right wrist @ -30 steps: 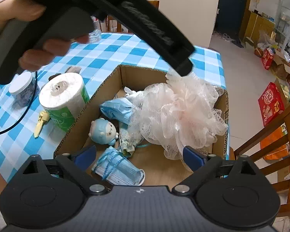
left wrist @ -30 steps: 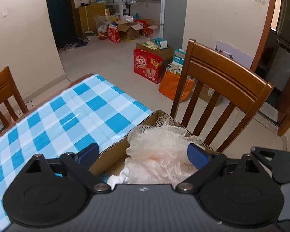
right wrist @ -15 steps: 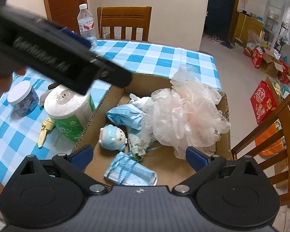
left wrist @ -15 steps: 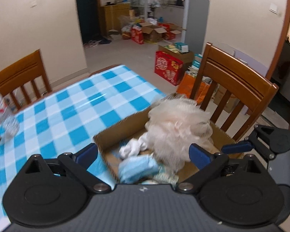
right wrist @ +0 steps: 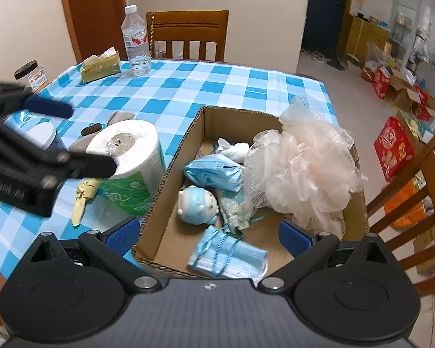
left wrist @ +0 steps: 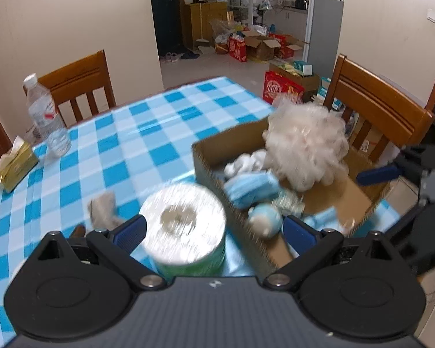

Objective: Organize soft objects
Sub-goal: 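Withdraw both grippers from the box back over the table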

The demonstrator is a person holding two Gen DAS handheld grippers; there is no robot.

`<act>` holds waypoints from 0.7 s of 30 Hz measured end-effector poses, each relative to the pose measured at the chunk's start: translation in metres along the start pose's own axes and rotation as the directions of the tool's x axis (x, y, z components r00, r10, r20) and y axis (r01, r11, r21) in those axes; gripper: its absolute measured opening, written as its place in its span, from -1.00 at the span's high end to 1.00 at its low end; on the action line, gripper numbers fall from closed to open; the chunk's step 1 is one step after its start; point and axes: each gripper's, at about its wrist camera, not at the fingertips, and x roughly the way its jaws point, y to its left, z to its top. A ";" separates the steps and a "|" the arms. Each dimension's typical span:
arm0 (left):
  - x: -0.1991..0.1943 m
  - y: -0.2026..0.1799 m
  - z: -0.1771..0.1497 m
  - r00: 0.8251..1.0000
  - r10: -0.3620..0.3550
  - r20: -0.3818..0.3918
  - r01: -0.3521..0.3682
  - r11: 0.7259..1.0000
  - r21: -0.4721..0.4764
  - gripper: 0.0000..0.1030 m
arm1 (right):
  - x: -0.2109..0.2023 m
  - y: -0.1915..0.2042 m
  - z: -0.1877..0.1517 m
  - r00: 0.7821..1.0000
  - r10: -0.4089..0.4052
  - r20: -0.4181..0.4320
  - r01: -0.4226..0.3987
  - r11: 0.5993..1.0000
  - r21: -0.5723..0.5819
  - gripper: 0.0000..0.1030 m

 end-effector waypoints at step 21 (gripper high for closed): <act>-0.023 0.120 -0.091 0.994 -0.068 -0.090 0.073 0.996 0.053 -0.95 | 0.021 0.124 -0.004 0.992 -0.104 -0.077 0.112 0.987 0.111 -1.00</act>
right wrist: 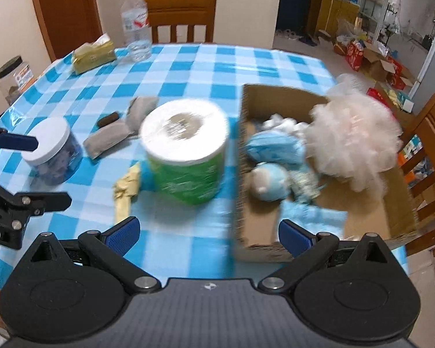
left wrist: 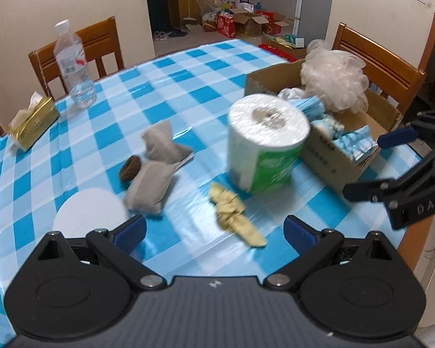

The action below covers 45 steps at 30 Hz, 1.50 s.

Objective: Organize soft objects
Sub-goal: 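Withdraw both grippers from the box back over the table, then move the left gripper to the beige linen sachet while the right gripper reaches the yellow knotted cloth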

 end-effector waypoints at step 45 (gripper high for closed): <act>0.112 0.081 0.087 0.942 -0.081 -0.325 0.144 0.974 0.174 -0.74 | 0.110 0.094 -0.002 0.989 0.149 -0.011 -0.149 0.974 -0.171 -0.62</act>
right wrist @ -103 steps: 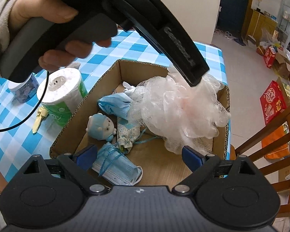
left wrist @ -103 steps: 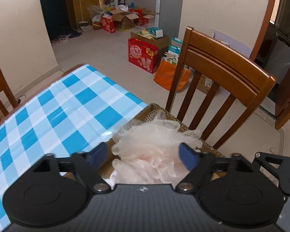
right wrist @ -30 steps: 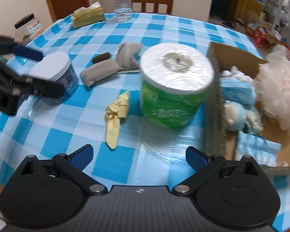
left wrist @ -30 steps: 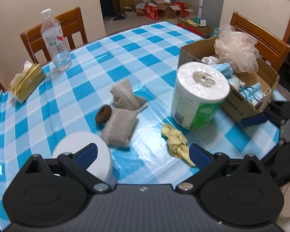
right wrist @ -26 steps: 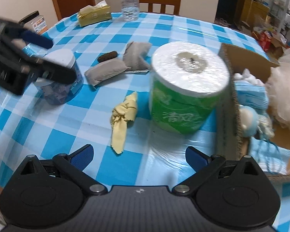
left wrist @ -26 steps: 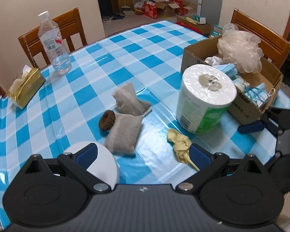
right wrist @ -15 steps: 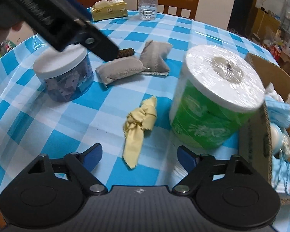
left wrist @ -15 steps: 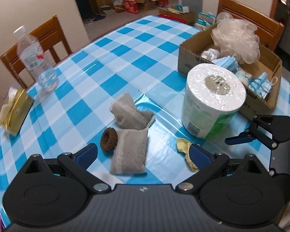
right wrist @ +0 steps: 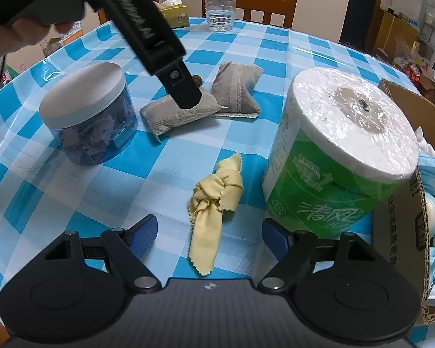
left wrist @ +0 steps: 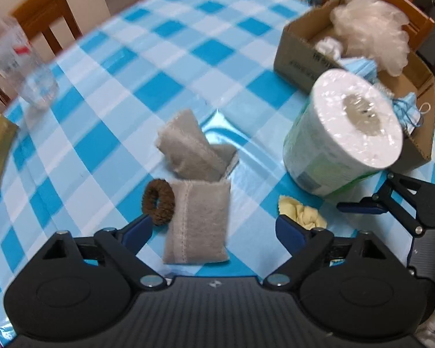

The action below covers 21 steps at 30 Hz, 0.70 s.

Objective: Organize soft objects
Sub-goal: 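Move the left gripper to the beige linen sachet while the right gripper reaches the yellow knotted cloth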

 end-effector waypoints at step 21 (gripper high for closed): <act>0.071 0.023 0.022 0.978 -0.030 -0.208 0.018 0.998 -0.059 -0.41 | 0.001 -0.002 -0.002 1.000 0.014 0.015 -0.014 1.000 0.003 -0.60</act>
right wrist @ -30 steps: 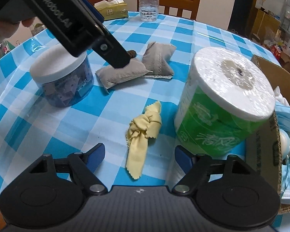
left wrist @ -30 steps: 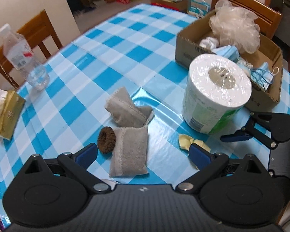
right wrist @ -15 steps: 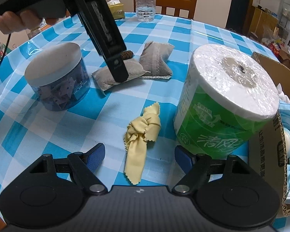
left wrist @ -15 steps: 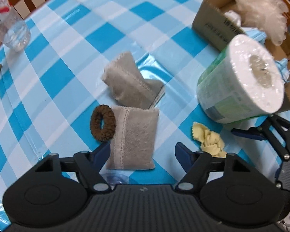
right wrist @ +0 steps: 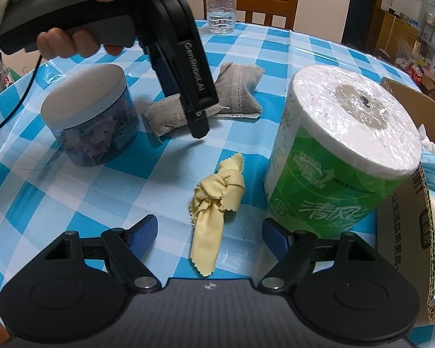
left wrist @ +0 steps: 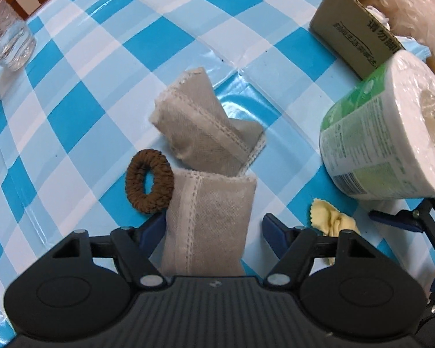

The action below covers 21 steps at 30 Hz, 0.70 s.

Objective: Organize soft objects
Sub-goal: 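Move the left gripper to the beige linen sachet while the right gripper reaches the yellow knotted cloth, then close the left gripper on the sachet while the right gripper closes on the yellow cloth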

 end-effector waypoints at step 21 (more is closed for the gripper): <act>0.002 -0.004 -0.001 1.000 0.023 0.013 -0.023 1.000 0.022 -0.12 | 0.014 0.002 0.019 0.999 -0.043 0.018 0.043 0.999 0.019 0.19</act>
